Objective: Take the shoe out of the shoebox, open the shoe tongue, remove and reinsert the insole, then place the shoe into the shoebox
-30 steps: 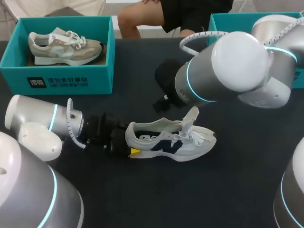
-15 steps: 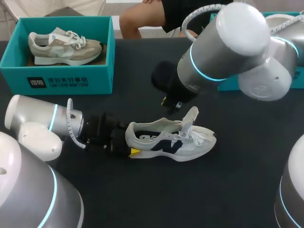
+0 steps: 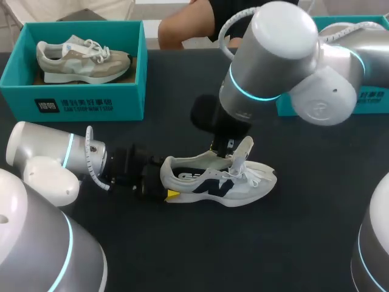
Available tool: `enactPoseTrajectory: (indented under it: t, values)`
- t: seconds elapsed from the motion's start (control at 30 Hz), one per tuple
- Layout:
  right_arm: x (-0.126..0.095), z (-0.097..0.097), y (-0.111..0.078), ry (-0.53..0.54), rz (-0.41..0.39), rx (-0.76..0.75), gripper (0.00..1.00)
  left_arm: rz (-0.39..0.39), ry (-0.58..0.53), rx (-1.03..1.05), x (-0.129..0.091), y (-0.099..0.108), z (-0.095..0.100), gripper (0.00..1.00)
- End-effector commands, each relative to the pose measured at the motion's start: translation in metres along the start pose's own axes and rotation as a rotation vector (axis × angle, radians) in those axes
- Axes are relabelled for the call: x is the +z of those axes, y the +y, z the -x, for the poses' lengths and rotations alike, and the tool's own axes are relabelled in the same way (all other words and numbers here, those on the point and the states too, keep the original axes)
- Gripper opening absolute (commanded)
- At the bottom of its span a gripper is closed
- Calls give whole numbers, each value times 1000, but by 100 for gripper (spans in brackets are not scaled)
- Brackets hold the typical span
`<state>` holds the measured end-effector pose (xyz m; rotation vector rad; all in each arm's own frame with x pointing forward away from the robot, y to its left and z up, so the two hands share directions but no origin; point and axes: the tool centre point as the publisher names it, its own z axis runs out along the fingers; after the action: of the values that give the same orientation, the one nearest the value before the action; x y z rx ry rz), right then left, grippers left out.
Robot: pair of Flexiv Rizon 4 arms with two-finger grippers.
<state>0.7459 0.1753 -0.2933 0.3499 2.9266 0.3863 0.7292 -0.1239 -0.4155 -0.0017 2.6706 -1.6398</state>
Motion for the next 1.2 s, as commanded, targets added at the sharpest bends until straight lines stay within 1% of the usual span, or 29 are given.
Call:
enactPoseTrajectory:
  t: [0.03,0.1,0.13,0.17,0.27,0.4,0.57,0.6,0.83,0.9,1.03,1.17,1.2]
  values:
    - [21,-10,6,-10,14,-10,0,-2,-5,1,2,4,-4,0]
    - [29,-14,9,0,-8,-38,0,-2,-5,1,2,4,-4,0]
    - [33,-15,11,7,-7,-61,0,-2,-5,1,2,4,-4,0]
    - [36,-17,13,18,-37,-69,0,-2,-5,1,2,4,-4,0]
    - [47,-22,18,46,-81,-100,0,-2,-5,1,2,4,-4,0]
    - [59,-24,19,73,-96,-113,0,-2,-5,1,2,4,-4,0]
    - [67,-23,18,81,-97,-104,0,-2,-5,1,2,4,-4,0]
    - [70,-23,18,88,-111,-106,0,-2,-5,1,2,4,-4,0]
    - [80,-29,8,102,-127,-90,0,-2,-5,1,2,4,-4,0]
    - [80,-28,7,80,-135,-82,0,-2,-5,1,2,4,-4,0]
    - [81,-19,6,50,-150,-79,0,-2,-5,1,2,4,-4,0]
    - [84,-13,4,27,-160,-95,0,-2,-5,1,2,4,-4,0]
    - [85,-13,4,25,-163,-95,19,-2,-5,1,2,4,-4,0]
